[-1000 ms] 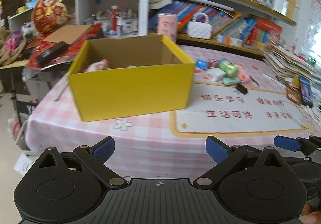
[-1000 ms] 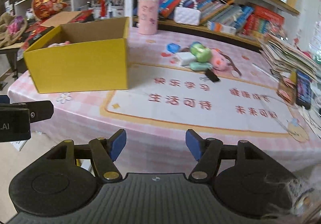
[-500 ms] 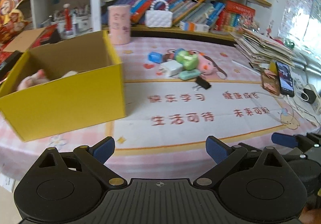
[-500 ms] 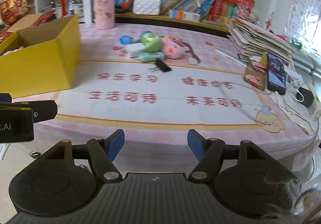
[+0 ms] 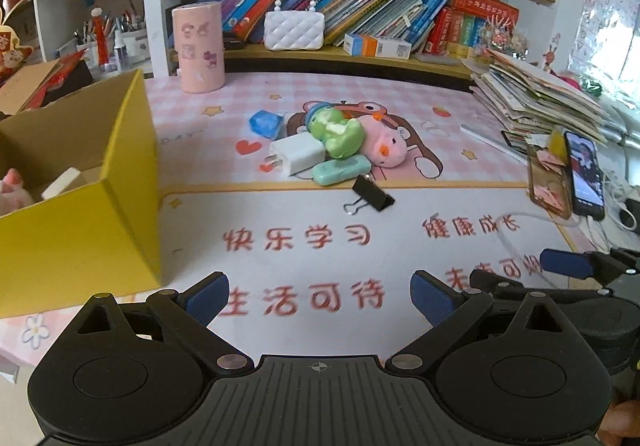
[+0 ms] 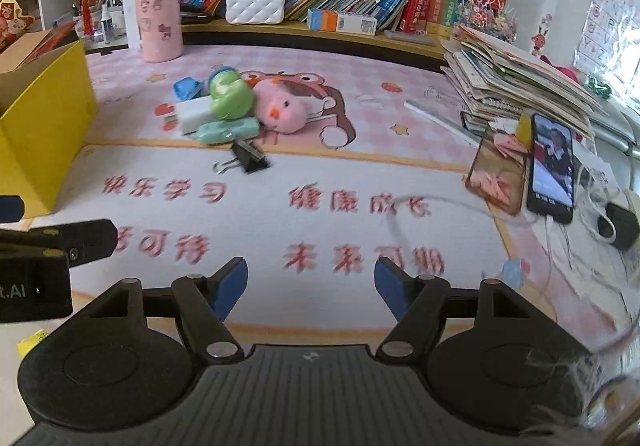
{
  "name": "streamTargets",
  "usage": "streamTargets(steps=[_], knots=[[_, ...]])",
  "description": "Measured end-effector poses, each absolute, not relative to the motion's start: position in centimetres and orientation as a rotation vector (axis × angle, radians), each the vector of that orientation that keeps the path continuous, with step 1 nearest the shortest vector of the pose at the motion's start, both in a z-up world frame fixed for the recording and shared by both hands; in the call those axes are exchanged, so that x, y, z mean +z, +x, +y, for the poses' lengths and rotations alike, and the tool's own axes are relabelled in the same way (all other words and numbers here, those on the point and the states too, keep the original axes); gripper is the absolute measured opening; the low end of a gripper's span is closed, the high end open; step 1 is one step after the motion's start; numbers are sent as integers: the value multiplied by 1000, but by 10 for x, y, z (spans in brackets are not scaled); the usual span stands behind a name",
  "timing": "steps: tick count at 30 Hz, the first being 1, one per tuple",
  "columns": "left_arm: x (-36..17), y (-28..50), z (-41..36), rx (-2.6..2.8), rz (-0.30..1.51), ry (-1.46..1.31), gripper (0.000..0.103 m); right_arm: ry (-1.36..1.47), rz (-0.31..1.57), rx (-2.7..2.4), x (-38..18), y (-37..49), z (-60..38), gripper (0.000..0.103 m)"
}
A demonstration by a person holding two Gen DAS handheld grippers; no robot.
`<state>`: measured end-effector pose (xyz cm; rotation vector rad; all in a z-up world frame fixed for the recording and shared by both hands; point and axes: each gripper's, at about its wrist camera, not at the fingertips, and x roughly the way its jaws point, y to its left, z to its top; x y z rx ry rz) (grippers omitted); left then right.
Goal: Organize objects
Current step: 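Withdraw both tools from the yellow box toward the remaining items, then grasp the black binder clip with the left gripper while the right grasps the pink chick plush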
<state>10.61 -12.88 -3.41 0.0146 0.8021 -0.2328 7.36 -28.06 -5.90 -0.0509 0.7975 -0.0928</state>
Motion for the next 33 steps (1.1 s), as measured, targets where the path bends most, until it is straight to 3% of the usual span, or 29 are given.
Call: streamTargets(steps=[13,22,25,26,29,33], knots=[[-52,179,-177,-172,820,-52,94,-34,762,-104,-65,137,-346,70],[-74,232,-206,-169,844,-51,51,-13,712,-134,-56,171,-370,71],[-81,240,-207,-143,861,-58,29,-13,708,-128,-56,179,-371,71],[-81,240,-206,-145,857,-77,17,-13,708,-124,-56,181,-370,71],[-78,236,-199,-152,833,-125,6,-14,708,-103,-57,185,-366,71],[-69,228,-188,-161,814,-153,3,-10,720,-60,-62,193,-357,74]])
